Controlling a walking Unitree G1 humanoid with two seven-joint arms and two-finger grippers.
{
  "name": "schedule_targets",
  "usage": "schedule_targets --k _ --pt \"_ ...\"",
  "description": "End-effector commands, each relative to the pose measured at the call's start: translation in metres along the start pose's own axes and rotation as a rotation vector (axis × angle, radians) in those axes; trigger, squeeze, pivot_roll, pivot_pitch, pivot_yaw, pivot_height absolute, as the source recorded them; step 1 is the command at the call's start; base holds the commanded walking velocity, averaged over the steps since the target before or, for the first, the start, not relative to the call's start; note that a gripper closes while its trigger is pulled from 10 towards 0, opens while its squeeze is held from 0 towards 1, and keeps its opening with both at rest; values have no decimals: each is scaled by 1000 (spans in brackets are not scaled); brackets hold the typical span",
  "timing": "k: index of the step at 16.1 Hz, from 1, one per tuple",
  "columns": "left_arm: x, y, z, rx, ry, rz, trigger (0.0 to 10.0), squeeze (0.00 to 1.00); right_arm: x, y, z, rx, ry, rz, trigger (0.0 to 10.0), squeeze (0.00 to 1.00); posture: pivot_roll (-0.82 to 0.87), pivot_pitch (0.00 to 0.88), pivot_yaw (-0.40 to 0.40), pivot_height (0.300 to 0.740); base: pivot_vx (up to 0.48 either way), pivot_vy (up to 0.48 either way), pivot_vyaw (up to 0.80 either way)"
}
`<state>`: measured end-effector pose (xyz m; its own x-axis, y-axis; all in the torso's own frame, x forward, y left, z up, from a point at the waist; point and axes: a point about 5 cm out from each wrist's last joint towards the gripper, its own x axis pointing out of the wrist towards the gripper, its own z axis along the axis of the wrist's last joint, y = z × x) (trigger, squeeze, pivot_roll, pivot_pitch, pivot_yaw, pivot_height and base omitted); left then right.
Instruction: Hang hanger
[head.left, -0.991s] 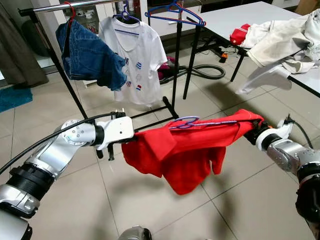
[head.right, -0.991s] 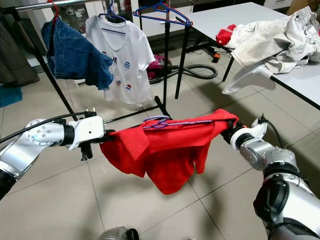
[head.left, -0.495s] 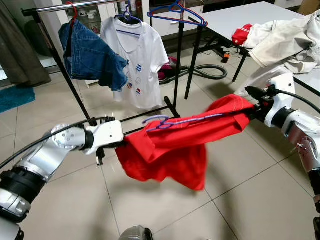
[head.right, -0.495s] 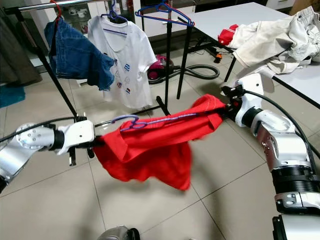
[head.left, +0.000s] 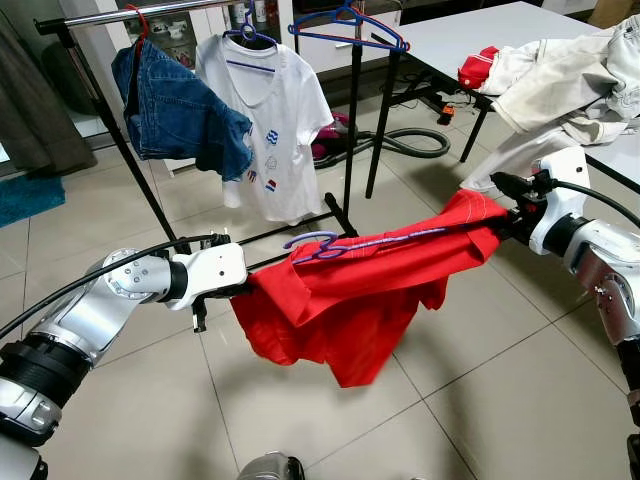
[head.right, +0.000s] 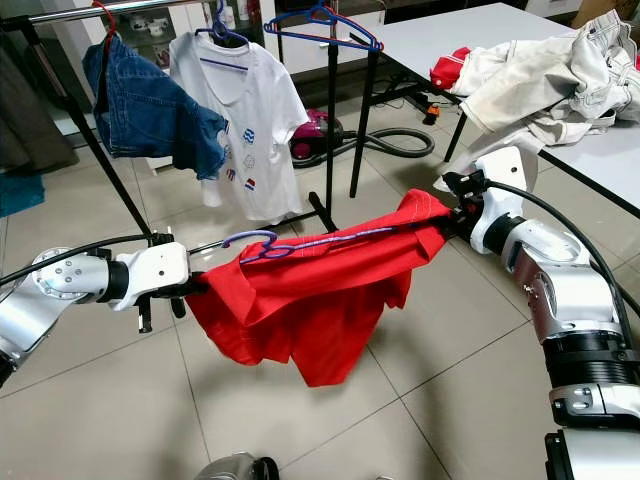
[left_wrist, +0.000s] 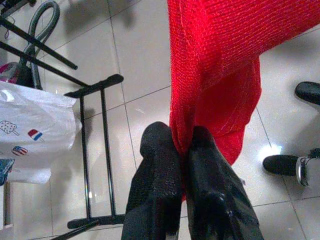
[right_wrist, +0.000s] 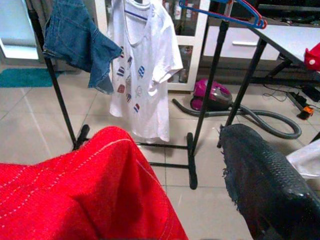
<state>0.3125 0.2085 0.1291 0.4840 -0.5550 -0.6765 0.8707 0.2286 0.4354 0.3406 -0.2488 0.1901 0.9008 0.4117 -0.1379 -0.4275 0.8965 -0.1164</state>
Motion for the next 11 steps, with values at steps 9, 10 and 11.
schedule_targets --k 9,10,11 --pt "-55 -17 -101 -245 497 10 0 0 -47 -61 35 -88 -90 -305 0 0 -6 51 78 740 0 0 0" --pt "-55 -17 -101 -245 497 10 0 0 -47 -61 35 -88 -90 -305 0 0 -6 51 78 740 0 0 0" --pt "-55 -17 -101 -245 497 10 0 0 -47 -61 35 -88 -90 -305 0 0 -6 51 78 740 0 0 0"
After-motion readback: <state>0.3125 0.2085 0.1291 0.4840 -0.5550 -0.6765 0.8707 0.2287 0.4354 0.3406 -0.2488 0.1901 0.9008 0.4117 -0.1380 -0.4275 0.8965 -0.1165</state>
